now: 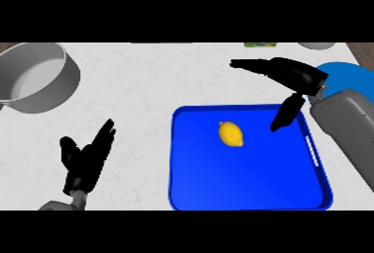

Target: Pick the lemon from the tray and place it in the plate

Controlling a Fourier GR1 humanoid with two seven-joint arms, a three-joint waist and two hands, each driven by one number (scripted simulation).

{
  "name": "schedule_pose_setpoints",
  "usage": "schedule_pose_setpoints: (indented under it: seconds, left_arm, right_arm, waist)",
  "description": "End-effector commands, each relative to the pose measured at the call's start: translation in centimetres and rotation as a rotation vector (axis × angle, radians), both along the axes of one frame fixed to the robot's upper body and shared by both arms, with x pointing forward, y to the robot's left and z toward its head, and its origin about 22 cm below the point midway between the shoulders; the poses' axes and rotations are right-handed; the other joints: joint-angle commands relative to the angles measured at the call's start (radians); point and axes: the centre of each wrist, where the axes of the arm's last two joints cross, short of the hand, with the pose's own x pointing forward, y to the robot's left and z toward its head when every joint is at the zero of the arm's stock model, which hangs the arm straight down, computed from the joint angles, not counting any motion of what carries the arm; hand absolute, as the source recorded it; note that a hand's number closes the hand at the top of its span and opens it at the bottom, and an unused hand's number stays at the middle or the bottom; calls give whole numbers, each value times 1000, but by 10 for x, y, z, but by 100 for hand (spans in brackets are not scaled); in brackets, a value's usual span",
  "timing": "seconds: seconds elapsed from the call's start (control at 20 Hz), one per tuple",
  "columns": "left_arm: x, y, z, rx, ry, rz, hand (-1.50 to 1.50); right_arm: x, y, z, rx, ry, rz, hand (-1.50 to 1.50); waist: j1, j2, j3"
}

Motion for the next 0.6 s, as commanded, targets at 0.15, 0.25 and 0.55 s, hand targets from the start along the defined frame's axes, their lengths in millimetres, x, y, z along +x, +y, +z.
schedule_pose_setpoints:
  seconds: [0.15, 0.25, 0.55]
  left_arm:
    - [-7, -18, -11, 6, 7, 1, 0]
    - [-10, 0, -10, -5, 28, -12, 0]
    - [0, -1, -7, 5, 24, -7, 0]
  right_arm:
    - [-14, 48, -22, -92, -31, -35, -150]
    - [-18, 35, -25, -158, 26, -41, -150]
    - [-38, 48, -62, -147, 70, -13, -150]
  waist:
    - [9, 5, -2]
    - [8, 5, -2]
    - [6, 6, -2]
